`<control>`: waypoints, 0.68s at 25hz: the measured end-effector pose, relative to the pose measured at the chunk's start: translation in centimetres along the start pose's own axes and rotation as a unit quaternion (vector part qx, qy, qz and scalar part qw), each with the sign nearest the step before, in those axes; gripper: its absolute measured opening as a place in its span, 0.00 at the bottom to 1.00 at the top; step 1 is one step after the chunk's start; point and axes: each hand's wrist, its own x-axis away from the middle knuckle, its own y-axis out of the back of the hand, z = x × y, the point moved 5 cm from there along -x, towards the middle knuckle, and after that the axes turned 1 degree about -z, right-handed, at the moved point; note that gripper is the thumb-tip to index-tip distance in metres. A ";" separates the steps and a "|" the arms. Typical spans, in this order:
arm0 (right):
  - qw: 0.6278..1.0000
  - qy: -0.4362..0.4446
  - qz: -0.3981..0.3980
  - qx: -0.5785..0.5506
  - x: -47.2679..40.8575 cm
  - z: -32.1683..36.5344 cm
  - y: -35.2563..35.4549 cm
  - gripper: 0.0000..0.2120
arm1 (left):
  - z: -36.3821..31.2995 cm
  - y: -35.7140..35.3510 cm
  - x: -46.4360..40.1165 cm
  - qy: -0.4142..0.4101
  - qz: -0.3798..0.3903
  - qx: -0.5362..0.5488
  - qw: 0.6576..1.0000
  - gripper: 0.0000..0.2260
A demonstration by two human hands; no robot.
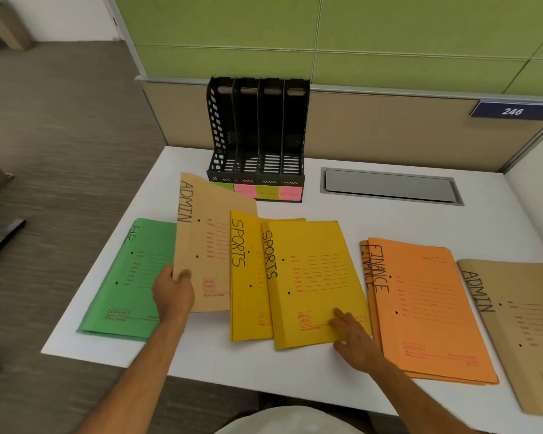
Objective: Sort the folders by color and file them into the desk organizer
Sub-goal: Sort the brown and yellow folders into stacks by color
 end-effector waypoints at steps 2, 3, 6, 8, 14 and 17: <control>1.000 -0.001 0.005 0.005 0.0 0.0 0.0 0.25 | -1.2 1.3 0.0 -0.025 -0.029 -0.008 0.999 0.06; 1.000 -0.002 0.006 0.006 0.0 0.0 0.0 0.25 | -1.6 1.9 -0.1 -0.039 -0.042 -0.012 0.998 0.06; 1.000 -0.002 0.006 0.003 0.0 0.0 0.0 0.25 | -2.7 3.5 -0.7 -0.069 -0.072 -0.032 0.995 0.05; 1.000 -0.003 0.009 0.002 0.1 0.0 0.0 0.25 | -3.3 4.3 -0.8 -0.083 -0.097 -0.035 0.991 0.06; 0.998 -0.030 0.053 -0.029 0.2 0.9 1.0 0.26 | -5.6 3.7 1.2 -0.100 -0.106 0.044 0.988 0.07; 0.981 -0.103 0.060 -0.155 0.4 1.3 2.6 0.26 | -6.0 1.3 3.2 -0.084 -0.066 0.068 0.992 0.08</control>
